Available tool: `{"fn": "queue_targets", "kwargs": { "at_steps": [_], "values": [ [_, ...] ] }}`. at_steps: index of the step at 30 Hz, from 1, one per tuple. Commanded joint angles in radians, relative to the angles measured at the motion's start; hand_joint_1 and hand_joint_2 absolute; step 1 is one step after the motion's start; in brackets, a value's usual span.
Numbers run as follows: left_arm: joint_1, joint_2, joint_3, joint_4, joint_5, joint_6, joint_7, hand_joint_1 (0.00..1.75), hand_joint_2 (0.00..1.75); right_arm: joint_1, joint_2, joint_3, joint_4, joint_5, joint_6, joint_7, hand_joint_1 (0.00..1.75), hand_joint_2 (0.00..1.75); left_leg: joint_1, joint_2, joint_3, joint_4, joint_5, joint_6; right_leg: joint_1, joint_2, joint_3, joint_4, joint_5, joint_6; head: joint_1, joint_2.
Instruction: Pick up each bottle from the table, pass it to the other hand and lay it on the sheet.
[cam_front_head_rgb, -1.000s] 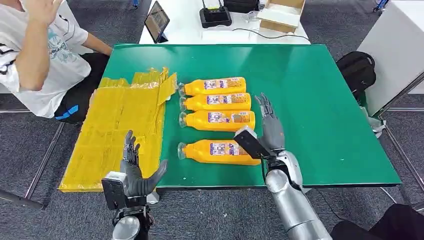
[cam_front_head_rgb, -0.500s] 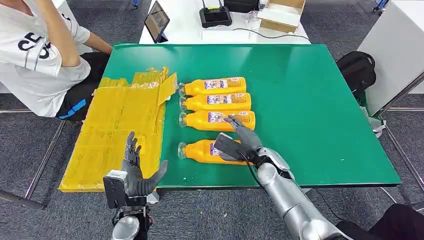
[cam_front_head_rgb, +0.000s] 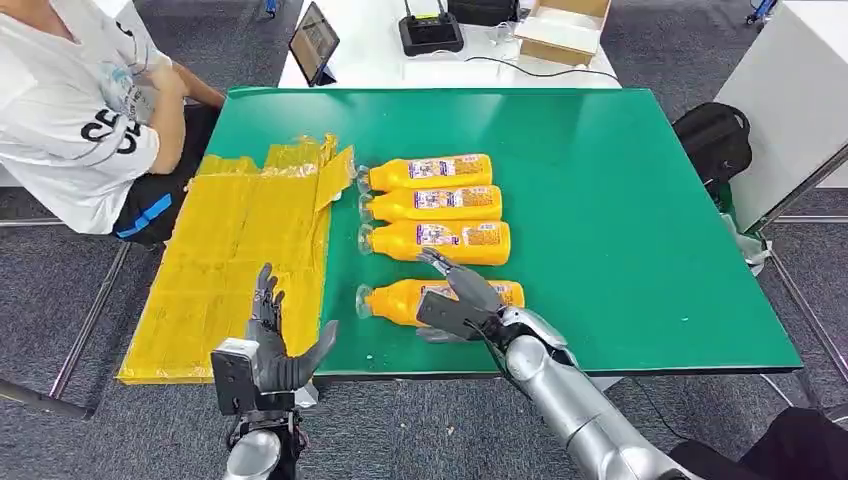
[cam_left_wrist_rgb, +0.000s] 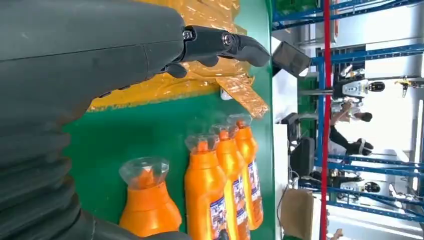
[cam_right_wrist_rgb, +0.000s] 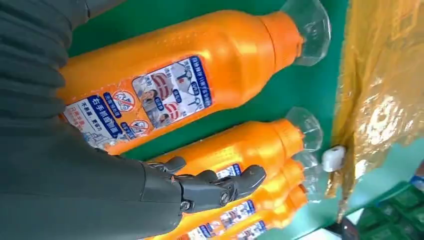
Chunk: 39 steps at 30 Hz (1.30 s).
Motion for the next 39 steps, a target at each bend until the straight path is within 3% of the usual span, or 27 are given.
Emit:
{"fn": "queue_targets", "kwargs": {
  "at_steps": [1,7,12,17,26,30,39],
  "values": [
    [-0.033,0.015,0.008,0.067,0.002,0.001,0.001,0.00,1.75,0.002,-0.066,0.066,-0.049,-0.003,-0.002,-0.002,0.00,1.75,0.000,-0.001,0.006,-0.001,-0.002,0.001,0.001,-0.002,0.006,-0.001,-0.002,-0.003,0.000,0.000],
    [-0.043,0.010,0.005,0.109,0.007,-0.002,0.003,0.00,1.75,0.015,-0.099,0.103,-0.036,0.031,-0.001,0.036,0.00,1.75,0.000,-0.001,0.007,-0.001,-0.002,0.002,0.001,-0.003,0.008,-0.002,-0.003,-0.004,0.000,0.000],
    [-0.027,0.011,0.011,0.094,0.013,-0.005,0.021,0.00,1.75,0.028,-0.112,0.100,-0.026,0.125,-0.088,0.090,0.00,1.75,0.000,-0.001,0.006,-0.001,-0.002,0.002,0.001,-0.002,0.007,-0.001,-0.002,-0.003,0.000,0.000],
    [-0.023,0.011,0.014,0.098,0.014,-0.012,0.028,0.00,1.75,0.014,-0.109,0.100,0.016,0.199,-0.101,0.143,0.00,1.75,0.000,0.001,0.005,-0.001,-0.002,0.001,0.001,0.000,0.005,-0.001,-0.001,-0.003,0.000,0.000],
    [-0.022,0.011,0.015,0.097,0.013,-0.011,0.030,0.00,1.75,0.012,-0.106,0.097,0.025,0.204,-0.104,0.152,0.00,1.75,0.000,0.001,0.005,-0.001,-0.002,0.001,0.001,-0.001,0.005,-0.001,-0.001,-0.003,0.000,0.000],
    [-0.011,0.011,0.021,0.086,0.006,-0.012,0.047,0.00,1.75,0.001,-0.091,0.074,0.047,0.313,-0.158,0.221,0.00,1.75,0.000,0.001,0.005,-0.001,-0.001,0.001,0.001,0.000,0.005,-0.001,-0.001,-0.002,0.000,0.000],
    [-0.022,0.011,0.032,0.116,0.008,-0.023,0.051,0.00,1.75,-0.041,-0.089,0.071,0.138,0.300,-0.061,0.230,0.00,1.75,0.000,0.001,0.008,-0.002,-0.002,0.001,0.001,-0.001,0.008,-0.002,-0.002,-0.003,0.000,0.000]
  ]
}}
